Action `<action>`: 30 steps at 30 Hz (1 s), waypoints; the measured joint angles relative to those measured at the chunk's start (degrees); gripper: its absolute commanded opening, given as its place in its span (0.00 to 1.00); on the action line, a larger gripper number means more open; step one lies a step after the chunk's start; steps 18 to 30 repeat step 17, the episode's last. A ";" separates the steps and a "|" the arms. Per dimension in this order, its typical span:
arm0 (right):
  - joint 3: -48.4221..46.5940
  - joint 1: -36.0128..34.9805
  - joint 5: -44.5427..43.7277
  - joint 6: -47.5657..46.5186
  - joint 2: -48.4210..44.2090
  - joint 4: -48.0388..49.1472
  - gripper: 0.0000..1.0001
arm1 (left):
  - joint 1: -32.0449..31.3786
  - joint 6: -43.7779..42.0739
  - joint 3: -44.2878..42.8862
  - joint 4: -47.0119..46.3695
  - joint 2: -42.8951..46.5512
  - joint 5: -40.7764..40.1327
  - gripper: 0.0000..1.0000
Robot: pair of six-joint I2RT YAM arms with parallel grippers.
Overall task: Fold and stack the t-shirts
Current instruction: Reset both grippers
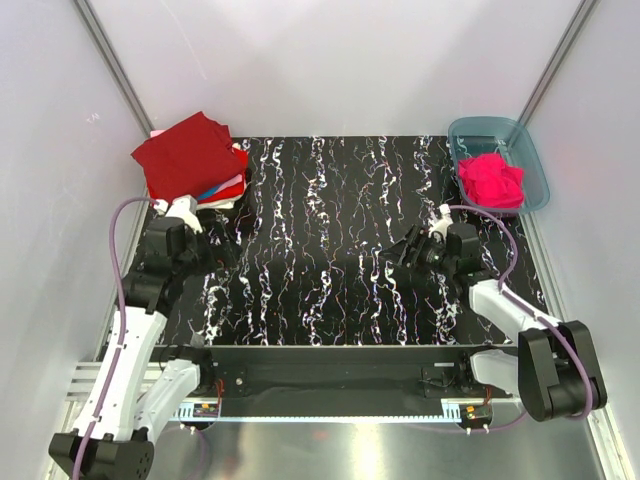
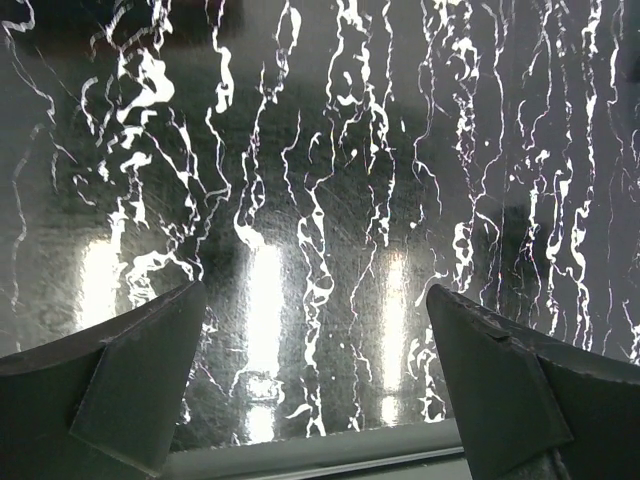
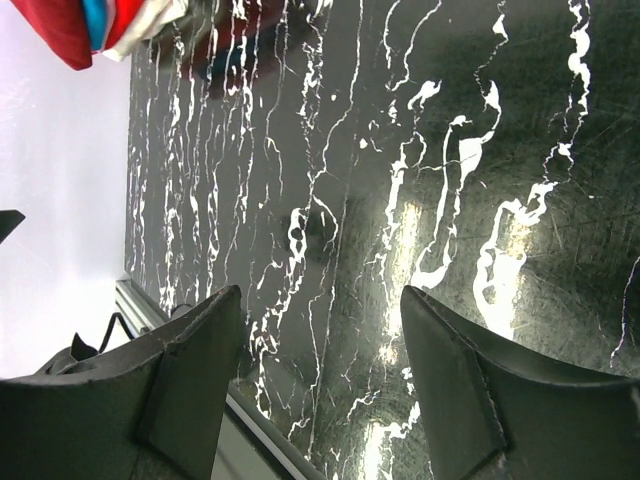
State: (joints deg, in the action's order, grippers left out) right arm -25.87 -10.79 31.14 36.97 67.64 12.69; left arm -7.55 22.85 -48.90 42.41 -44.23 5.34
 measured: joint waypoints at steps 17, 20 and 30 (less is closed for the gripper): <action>3.08 0.04 -0.24 0.22 -6.64 0.04 0.88 | -0.70 -1.73 1.33 -2.05 1.46 5.22 0.99; 3.08 0.04 -0.24 0.22 -6.64 0.04 0.88 | -0.70 -1.73 1.33 -2.05 1.46 5.22 0.99; 3.08 0.04 -0.24 0.22 -6.64 0.04 0.88 | -0.70 -1.73 1.33 -2.05 1.46 5.22 0.99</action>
